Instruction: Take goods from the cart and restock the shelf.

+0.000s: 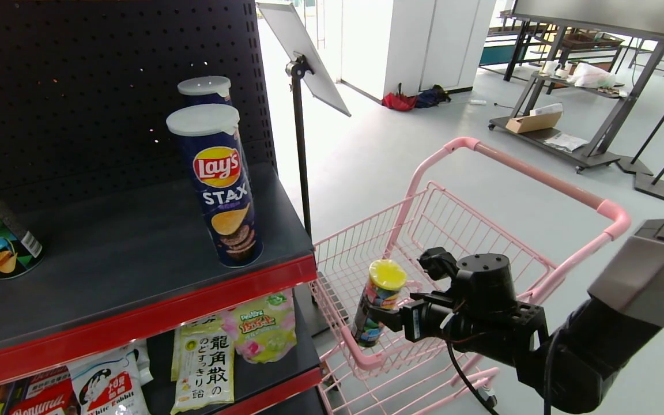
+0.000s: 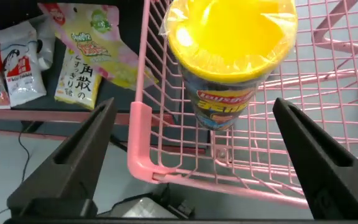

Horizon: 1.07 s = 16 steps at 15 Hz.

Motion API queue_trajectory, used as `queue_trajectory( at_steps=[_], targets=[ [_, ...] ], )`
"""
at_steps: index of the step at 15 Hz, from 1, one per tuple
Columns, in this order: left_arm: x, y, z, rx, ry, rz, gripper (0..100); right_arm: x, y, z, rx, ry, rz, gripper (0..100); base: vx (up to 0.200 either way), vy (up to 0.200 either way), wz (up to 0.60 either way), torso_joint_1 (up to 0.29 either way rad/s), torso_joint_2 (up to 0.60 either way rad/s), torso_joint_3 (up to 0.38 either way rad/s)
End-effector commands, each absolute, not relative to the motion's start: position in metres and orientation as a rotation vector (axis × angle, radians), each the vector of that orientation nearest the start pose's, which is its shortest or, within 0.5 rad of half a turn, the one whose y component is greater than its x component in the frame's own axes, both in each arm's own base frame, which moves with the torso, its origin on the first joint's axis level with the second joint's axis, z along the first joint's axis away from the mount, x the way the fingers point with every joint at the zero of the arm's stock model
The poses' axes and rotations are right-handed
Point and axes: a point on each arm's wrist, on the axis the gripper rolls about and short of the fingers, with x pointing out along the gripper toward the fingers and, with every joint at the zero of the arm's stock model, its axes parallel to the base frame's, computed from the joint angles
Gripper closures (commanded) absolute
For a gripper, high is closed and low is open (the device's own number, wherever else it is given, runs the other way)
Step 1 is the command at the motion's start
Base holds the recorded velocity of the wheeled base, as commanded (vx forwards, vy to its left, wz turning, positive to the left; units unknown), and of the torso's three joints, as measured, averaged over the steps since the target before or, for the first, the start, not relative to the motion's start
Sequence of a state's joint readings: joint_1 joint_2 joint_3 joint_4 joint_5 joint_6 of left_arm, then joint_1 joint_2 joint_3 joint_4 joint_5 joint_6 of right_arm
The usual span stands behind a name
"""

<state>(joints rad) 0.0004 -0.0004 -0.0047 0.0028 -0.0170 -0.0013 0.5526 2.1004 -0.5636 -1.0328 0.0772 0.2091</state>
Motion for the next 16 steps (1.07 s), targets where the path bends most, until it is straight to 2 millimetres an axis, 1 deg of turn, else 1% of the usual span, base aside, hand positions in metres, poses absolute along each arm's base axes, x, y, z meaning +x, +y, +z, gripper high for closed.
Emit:
queue_trajectory(
  at_steps=[1, 2, 4, 5, 9, 10, 12, 16],
  targets=[
    [-0.023, 0.000, 0.076, -0.002, -0.002, -0.017, 0, 0.282, 0.176, 0.019, 0.070, 0.566, 0.552, 0, 0.000, 0.000, 0.00, 0.000, 0.00, 0.000],
    [-0.023, 0.000, 0.076, -0.002, -0.002, -0.015, 0, 0.284, 0.177, 0.016, 0.070, 0.560, 0.552, 0, 0.000, 0.000, 0.00, 0.000, 0.00, 0.000],
    [-0.023, 0.000, 0.076, -0.002, -0.002, -0.017, 0, 0.291, 0.181, -0.002, 0.063, 0.528, 0.526, 0, 0.000, 0.000, 0.00, 0.000, 0.00, 0.000],
    [-0.023, 0.000, 0.076, -0.002, -0.002, -0.017, 0, 0.294, 0.182, -0.006, 0.063, 0.523, 0.522, 0, 0.000, 0.000, 0.00, 0.000, 0.00, 0.000],
    [-0.023, 0.000, 0.076, -0.002, -0.002, -0.017, 0, 0.309, 0.189, -0.009, 0.073, 0.485, 0.514, 0, 0.000, 0.000, 0.00, 0.000, 0.00, 0.000],
    [-0.023, 0.000, 0.076, -0.002, -0.002, -0.015, 0, 0.314, 0.191, -0.014, 0.071, 0.484, 0.508, 0, 0.000, 0.000, 0.00, 0.000, 0.00, 0.000],
    [-0.023, 0.000, 0.076, -0.002, -0.002, -0.017, 0, 0.321, 0.195, -0.017, 0.075, 0.471, 0.510, 0, 0.000, 0.000, 0.00, 0.000, 0.00, 0.000],
    [-0.023, 0.000, 0.076, 0.000, -0.002, -0.014, 0, 0.334, 0.198, -0.019, 0.081, 0.441, 0.489, 0, 0.000, 0.000, 0.00, 0.000, 0.00, 0.000]
  ],
)
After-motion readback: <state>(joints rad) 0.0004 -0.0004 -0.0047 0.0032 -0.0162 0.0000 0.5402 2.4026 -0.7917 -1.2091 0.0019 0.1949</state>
